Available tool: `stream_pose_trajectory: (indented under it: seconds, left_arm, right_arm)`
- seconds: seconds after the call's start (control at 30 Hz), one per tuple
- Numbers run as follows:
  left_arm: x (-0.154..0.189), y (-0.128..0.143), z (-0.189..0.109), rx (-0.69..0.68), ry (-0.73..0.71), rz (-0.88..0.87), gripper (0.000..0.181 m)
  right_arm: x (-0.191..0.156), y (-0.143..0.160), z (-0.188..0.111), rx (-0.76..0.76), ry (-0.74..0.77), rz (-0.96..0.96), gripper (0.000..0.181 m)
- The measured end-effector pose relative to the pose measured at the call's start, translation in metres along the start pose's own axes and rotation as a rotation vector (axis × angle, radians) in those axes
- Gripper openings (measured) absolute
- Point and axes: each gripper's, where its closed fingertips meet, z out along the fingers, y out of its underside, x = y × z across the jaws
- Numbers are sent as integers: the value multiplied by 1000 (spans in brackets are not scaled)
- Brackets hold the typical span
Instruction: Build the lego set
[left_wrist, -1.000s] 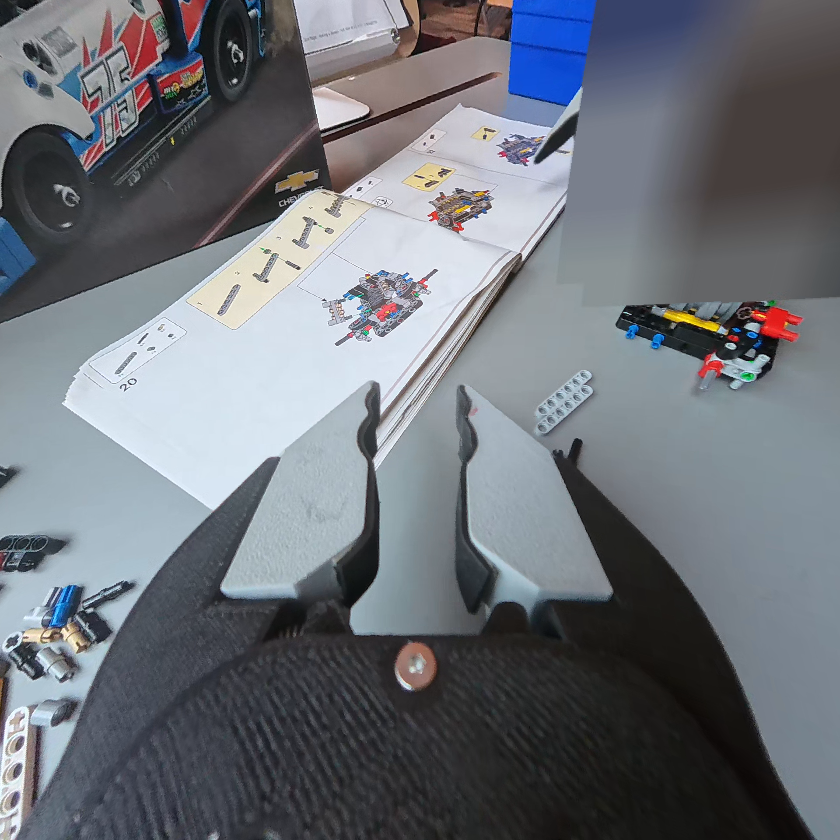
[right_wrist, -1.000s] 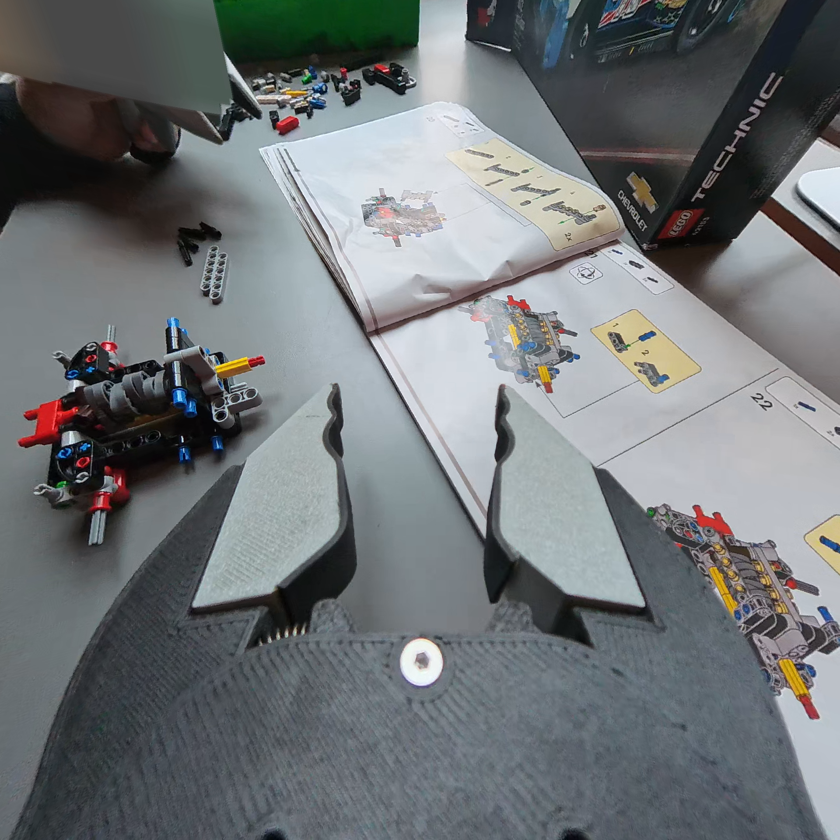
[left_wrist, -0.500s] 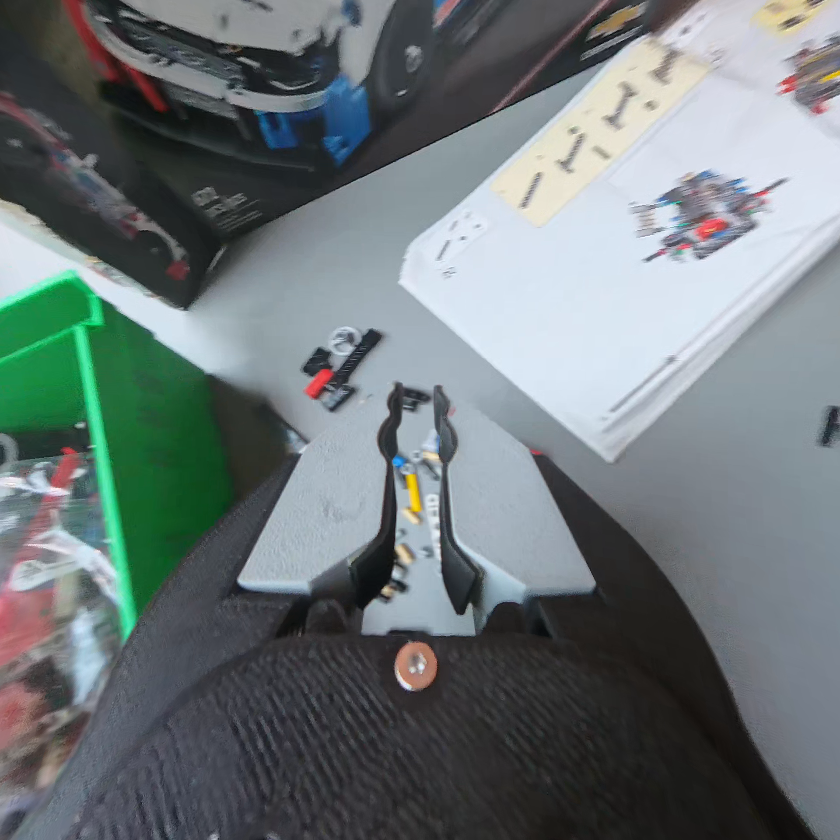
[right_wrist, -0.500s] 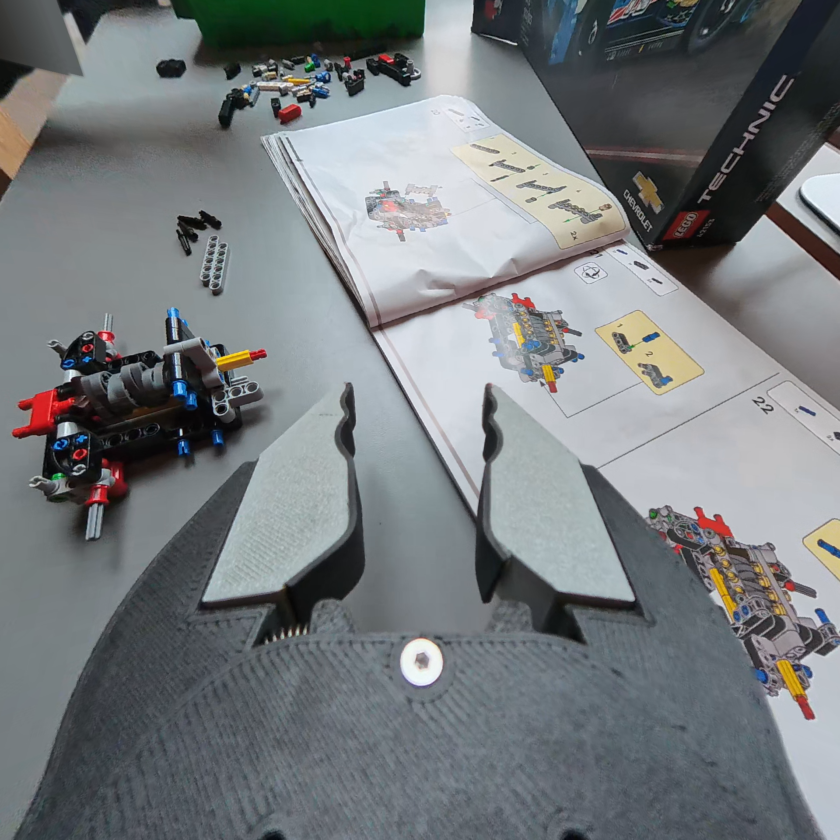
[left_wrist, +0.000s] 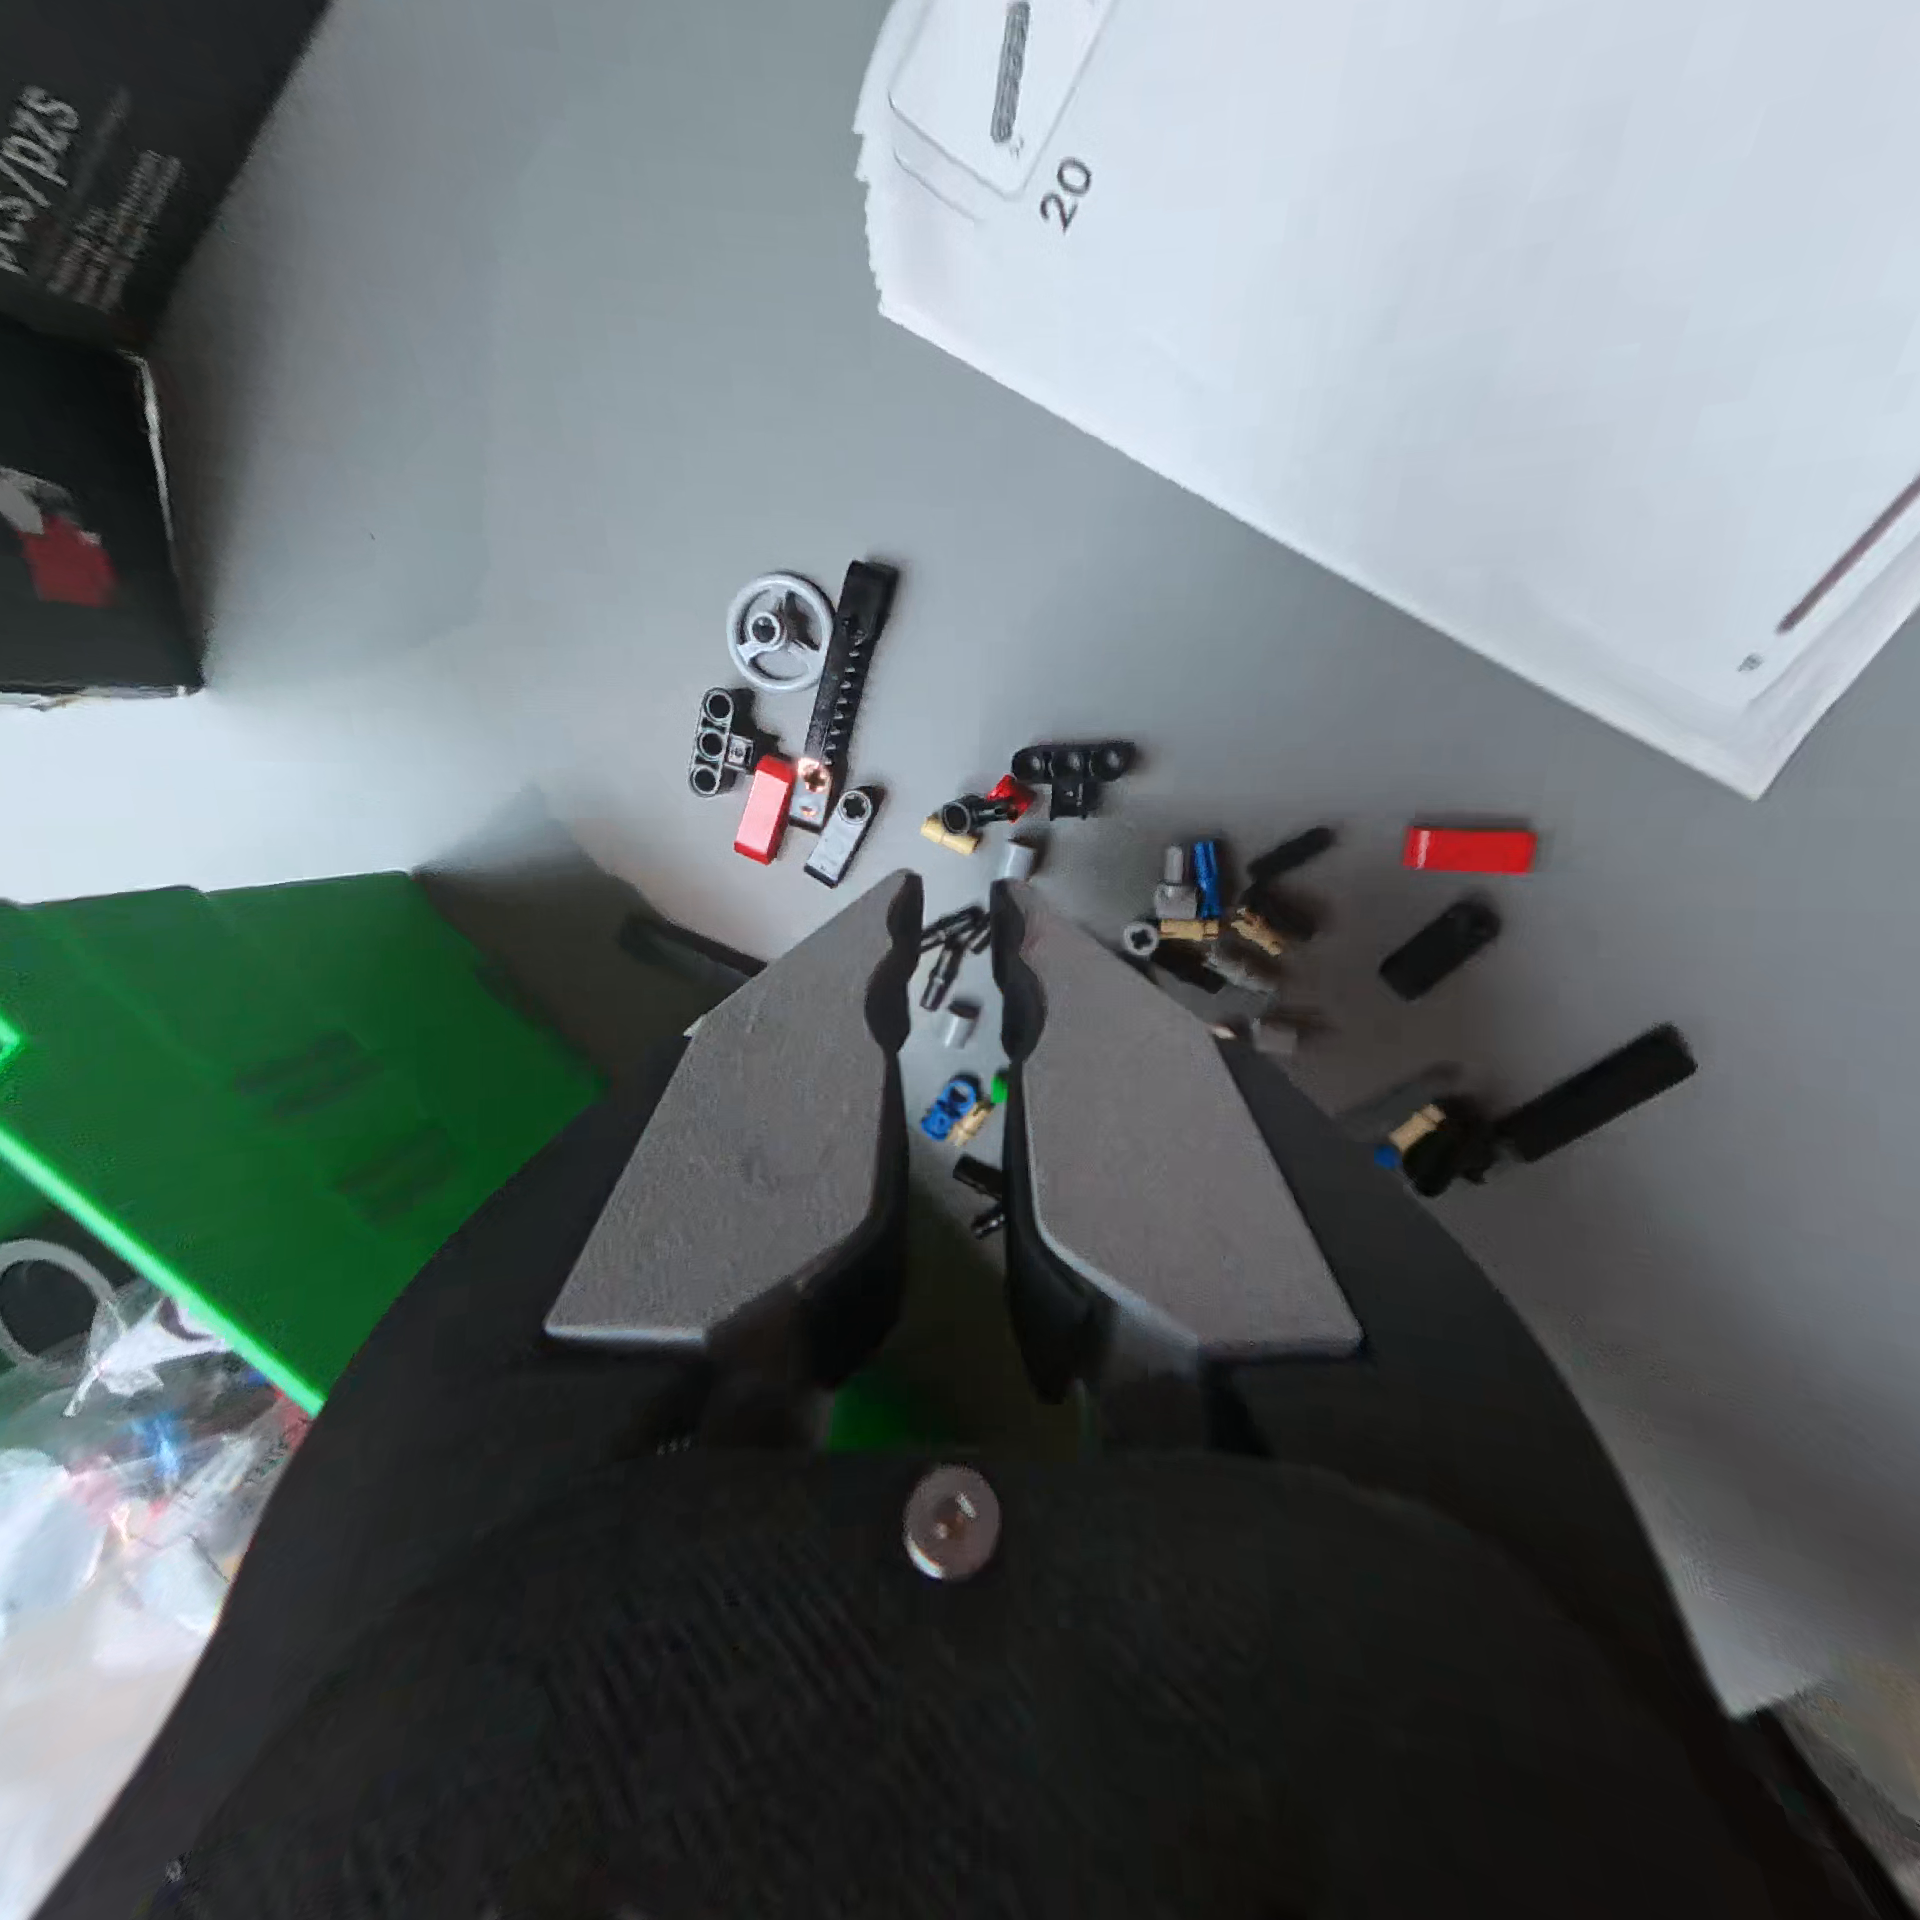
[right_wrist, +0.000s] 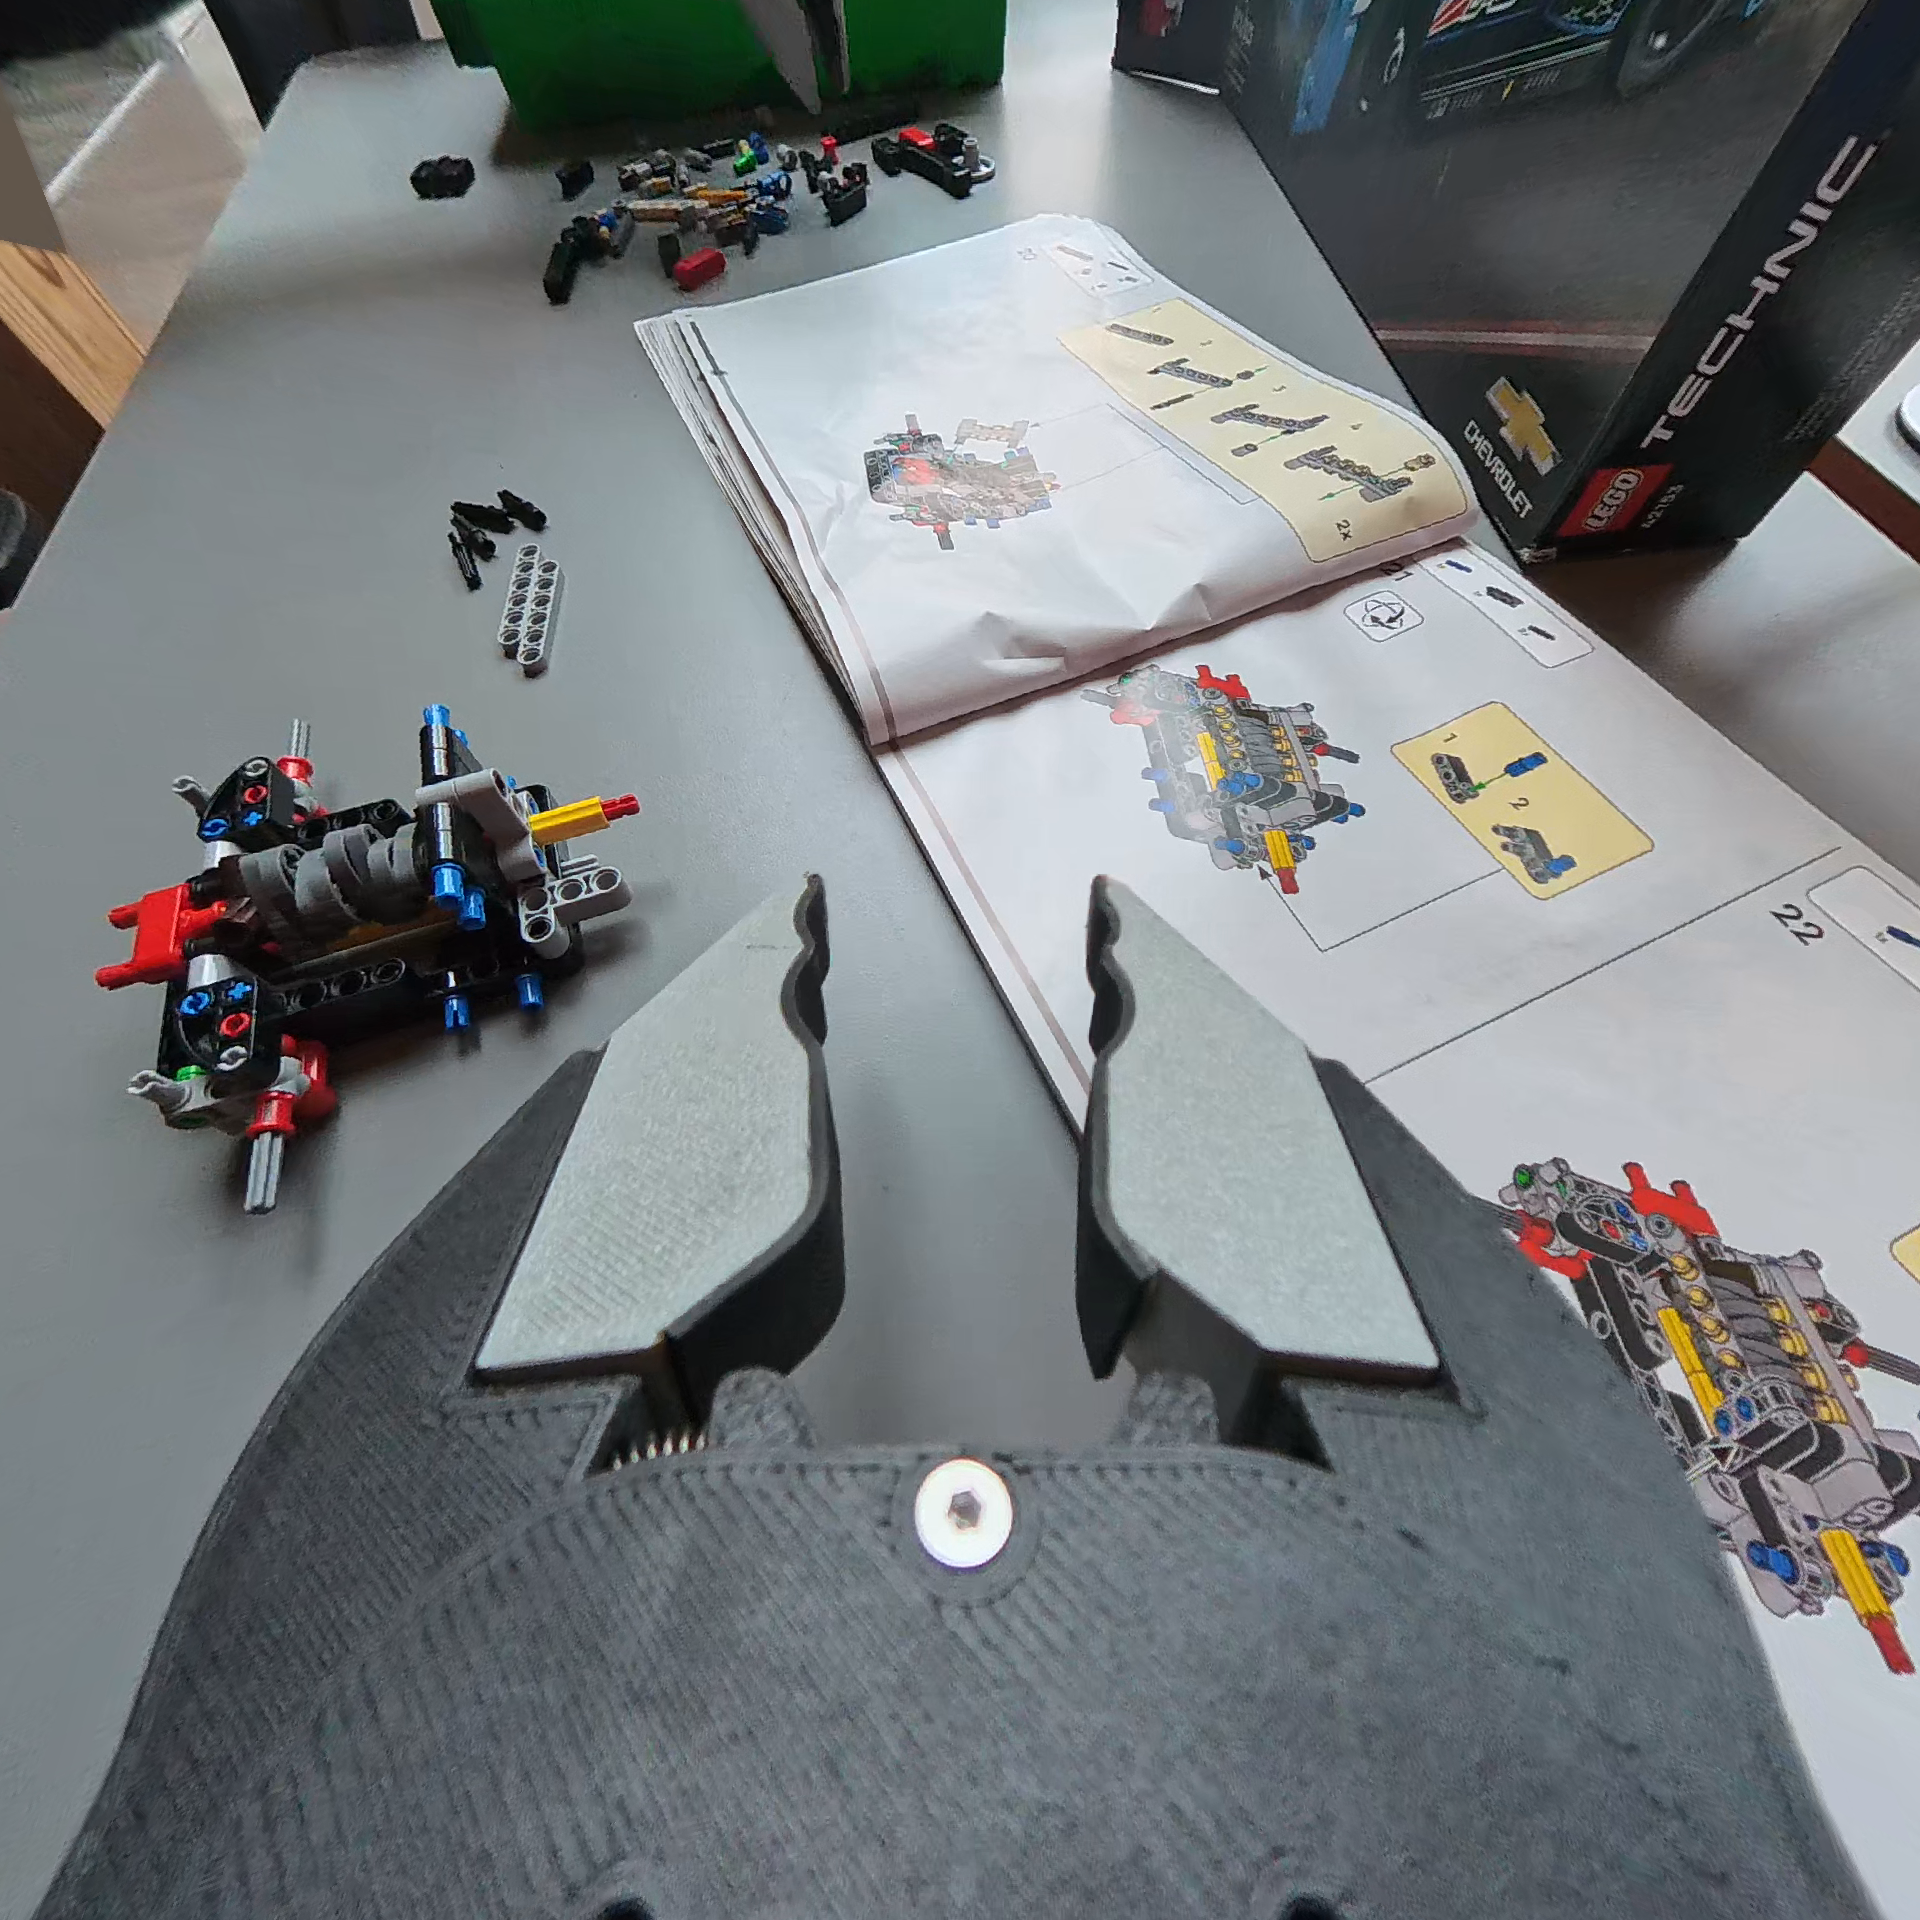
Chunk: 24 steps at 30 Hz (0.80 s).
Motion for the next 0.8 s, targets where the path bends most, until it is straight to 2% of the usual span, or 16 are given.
stream_pose_trajectory:
  seconds: [0.33, 0.63, 0.8]
  left_arm:
    - [-6, 4, 19, -118, 68, 100, 10]
    - [-3, 3, 25, -137, 97, 113, 8]
    - [0, 7, 27, -165, 99, 146, 13]
  right_arm:
    - [-1, -1, -1, 14, -9, 6, 46]
    - [-1, -3, -3, 30, -23, 18, 46]
    - [-1, -4, -4, 34, -27, 21, 45]
